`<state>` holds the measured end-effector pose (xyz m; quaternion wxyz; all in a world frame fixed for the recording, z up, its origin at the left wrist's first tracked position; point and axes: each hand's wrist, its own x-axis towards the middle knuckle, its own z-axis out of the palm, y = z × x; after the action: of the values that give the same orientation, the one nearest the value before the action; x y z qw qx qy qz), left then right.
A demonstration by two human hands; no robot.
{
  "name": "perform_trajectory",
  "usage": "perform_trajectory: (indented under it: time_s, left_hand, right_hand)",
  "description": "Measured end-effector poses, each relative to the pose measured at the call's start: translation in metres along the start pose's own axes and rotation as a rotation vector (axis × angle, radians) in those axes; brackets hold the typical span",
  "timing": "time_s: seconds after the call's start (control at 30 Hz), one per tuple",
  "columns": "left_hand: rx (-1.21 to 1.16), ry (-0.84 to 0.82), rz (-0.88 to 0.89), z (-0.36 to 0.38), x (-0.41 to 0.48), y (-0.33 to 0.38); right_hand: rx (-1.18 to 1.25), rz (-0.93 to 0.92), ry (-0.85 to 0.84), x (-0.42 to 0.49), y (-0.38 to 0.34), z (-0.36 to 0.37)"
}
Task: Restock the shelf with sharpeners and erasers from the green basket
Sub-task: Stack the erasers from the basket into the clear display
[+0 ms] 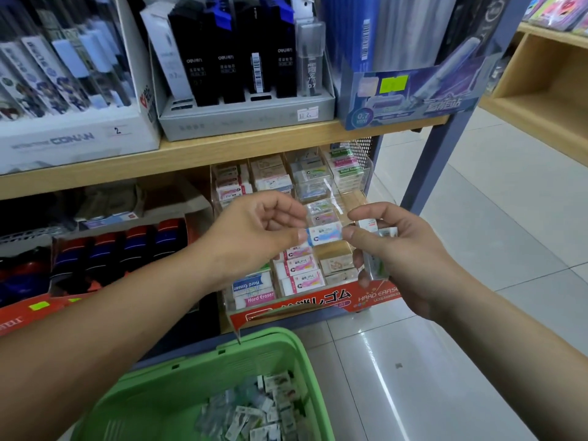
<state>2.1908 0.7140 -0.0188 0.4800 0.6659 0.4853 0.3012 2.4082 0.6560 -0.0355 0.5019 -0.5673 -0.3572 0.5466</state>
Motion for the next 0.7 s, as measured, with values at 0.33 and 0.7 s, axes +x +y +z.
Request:
perform_trajectory:
  time_s: [0.33, 0.7]
  left_hand:
    - [0.509, 0.071, 0.118, -0.007, 0.001, -0.038]
    - [0.568, 0.077, 0.317, 0.009, -0.013, -0.027]
  right_hand:
    - [-0.069, 0.003, -0.008, 0.0, 0.001, 0.006]
    - [0.247, 0.115, -0.23, 0.001, 0.004, 0.014]
